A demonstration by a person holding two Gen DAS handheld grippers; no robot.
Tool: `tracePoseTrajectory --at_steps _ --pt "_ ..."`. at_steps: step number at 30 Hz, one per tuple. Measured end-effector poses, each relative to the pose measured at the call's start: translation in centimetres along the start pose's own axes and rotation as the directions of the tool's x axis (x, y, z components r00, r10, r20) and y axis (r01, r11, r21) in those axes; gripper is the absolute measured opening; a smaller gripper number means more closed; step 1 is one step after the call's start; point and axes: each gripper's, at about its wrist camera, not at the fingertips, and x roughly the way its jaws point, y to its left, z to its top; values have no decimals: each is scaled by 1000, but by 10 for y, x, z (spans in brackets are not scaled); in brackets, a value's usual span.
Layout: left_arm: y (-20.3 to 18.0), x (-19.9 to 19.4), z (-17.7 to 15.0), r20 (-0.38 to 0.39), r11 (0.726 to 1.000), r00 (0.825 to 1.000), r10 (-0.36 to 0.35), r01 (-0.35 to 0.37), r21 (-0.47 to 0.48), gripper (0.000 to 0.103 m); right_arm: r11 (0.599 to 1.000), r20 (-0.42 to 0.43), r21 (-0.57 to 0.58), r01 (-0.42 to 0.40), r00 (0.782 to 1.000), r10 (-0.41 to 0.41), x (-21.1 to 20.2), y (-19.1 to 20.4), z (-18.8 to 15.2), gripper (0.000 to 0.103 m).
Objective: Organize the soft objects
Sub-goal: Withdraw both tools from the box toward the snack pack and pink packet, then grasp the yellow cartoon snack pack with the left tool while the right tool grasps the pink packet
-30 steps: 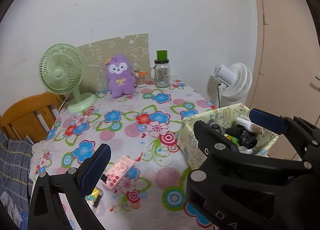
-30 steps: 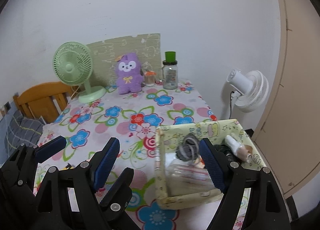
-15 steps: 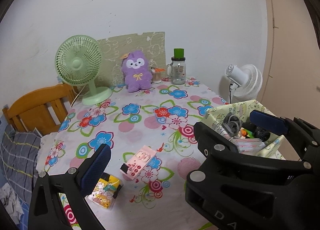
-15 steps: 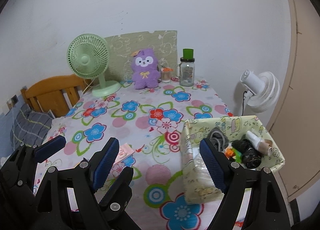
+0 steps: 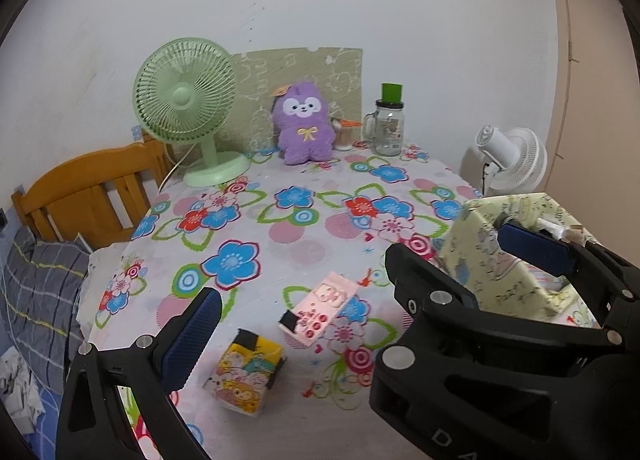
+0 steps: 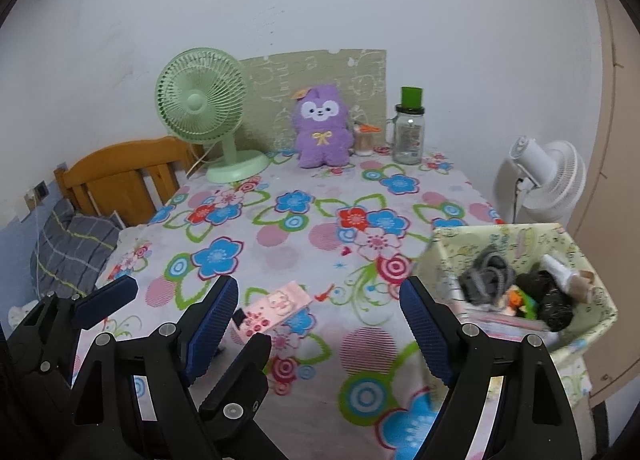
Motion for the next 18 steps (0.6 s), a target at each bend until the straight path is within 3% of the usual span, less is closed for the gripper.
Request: tracePoseTrajectory --at_steps 7,18 --pt "19 16 -7 -35 1000 999 27 -27 -9 103 999 -44 6 -44 998 45 25 17 -6 85" --pt "43 59 -22 -125 998 990 62 -64 -19 103 999 -122 -19 -34 992 31 71 32 -18 85"
